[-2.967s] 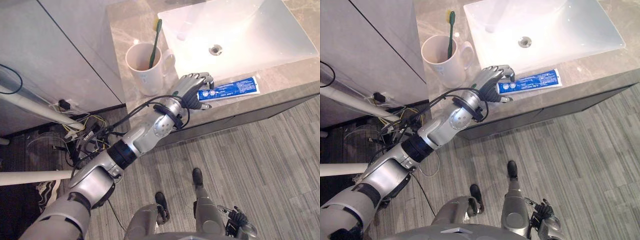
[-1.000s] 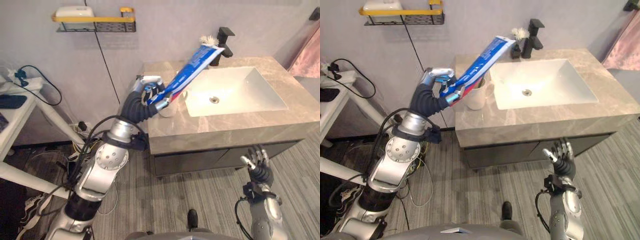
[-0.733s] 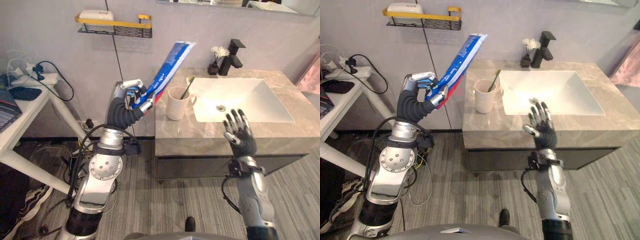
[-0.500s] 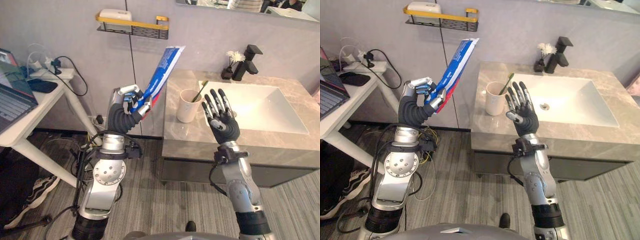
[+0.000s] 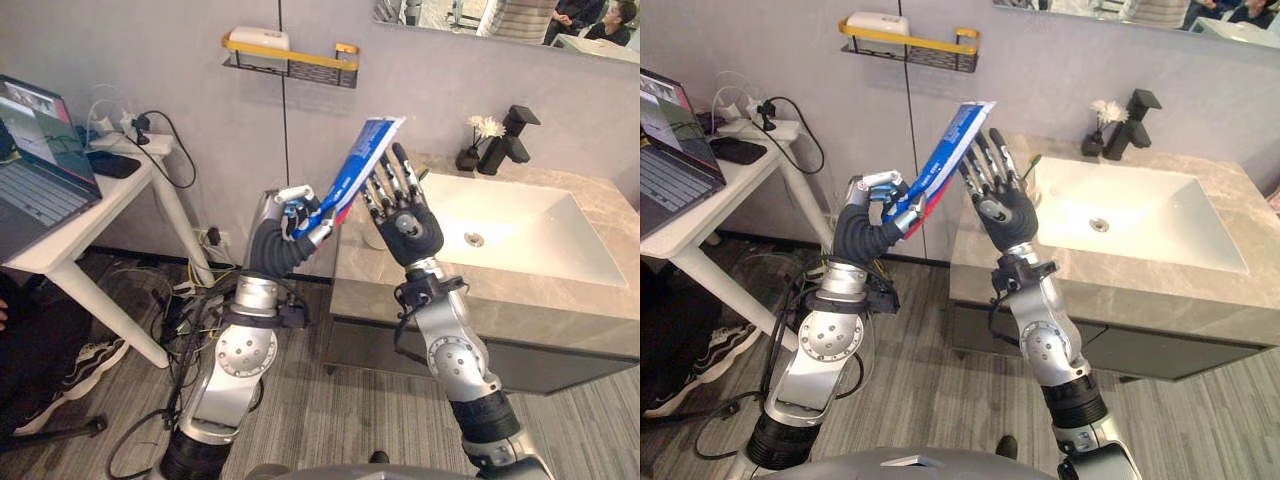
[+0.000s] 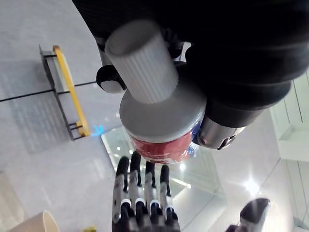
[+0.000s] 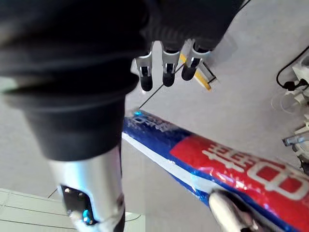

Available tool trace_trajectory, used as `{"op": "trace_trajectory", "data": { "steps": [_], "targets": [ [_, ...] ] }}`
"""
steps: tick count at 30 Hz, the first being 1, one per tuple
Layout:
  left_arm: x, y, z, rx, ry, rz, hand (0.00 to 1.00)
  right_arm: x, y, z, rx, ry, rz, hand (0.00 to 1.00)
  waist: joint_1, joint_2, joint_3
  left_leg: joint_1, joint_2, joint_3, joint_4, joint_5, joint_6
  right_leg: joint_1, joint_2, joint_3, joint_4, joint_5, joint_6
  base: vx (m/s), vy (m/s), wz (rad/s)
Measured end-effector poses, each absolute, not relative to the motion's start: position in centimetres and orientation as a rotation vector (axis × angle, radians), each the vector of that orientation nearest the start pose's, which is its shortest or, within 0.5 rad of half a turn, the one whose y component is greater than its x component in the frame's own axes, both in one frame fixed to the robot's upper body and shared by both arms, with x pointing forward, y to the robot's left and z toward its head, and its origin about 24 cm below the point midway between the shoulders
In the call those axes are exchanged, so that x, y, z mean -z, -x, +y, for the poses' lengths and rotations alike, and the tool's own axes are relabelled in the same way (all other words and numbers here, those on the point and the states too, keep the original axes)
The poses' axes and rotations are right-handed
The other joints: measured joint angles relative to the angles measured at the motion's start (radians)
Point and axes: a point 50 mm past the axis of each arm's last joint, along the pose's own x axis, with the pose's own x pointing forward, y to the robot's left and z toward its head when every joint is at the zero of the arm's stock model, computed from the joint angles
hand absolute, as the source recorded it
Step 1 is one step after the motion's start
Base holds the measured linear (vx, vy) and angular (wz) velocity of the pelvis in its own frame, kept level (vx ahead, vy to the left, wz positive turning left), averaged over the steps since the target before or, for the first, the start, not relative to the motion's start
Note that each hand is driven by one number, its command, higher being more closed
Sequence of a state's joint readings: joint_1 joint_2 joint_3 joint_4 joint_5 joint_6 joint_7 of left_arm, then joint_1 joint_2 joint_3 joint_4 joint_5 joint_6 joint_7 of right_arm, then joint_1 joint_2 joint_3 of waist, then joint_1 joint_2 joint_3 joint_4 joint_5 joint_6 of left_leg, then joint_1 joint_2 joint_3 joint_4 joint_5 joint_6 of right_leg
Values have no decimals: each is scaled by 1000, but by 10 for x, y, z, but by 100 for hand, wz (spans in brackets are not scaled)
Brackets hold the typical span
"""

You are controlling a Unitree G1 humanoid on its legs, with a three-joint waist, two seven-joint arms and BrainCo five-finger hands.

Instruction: Organize washtable

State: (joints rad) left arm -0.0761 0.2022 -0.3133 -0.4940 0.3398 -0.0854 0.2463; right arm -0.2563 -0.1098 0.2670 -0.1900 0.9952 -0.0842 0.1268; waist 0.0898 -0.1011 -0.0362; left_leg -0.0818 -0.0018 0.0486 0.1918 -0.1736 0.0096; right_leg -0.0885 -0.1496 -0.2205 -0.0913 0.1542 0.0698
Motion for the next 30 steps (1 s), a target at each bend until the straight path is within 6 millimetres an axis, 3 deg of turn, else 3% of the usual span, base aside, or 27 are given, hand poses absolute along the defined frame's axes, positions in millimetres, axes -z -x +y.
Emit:
{"op": "trace_trajectory", "data": {
  "steps": [13,14,30],
  "targets": [
    [-156,-219,79,169,-335,-676,100,-148,-272,-68,-656,-913,-272,0,4,-8,-7,0,7,-6,1,6,-7,0,5,-11,0,0,1,-2,-5,1],
    [-154,-219,77,186,-335,-671,100,-150,-272,-65,-674,-906,-272,100,4,-9,-7,0,7,-6,1,6,-7,0,5,-11,0,0,1,0,0,0],
    [-148,-218,70,213,-316,-651,100,-151,-275,-61,-671,-895,-262,100,3,-8,-10,-1,7,-6,3,6,-7,0,5,-11,0,0,0,0,0,0]
  ]
}}
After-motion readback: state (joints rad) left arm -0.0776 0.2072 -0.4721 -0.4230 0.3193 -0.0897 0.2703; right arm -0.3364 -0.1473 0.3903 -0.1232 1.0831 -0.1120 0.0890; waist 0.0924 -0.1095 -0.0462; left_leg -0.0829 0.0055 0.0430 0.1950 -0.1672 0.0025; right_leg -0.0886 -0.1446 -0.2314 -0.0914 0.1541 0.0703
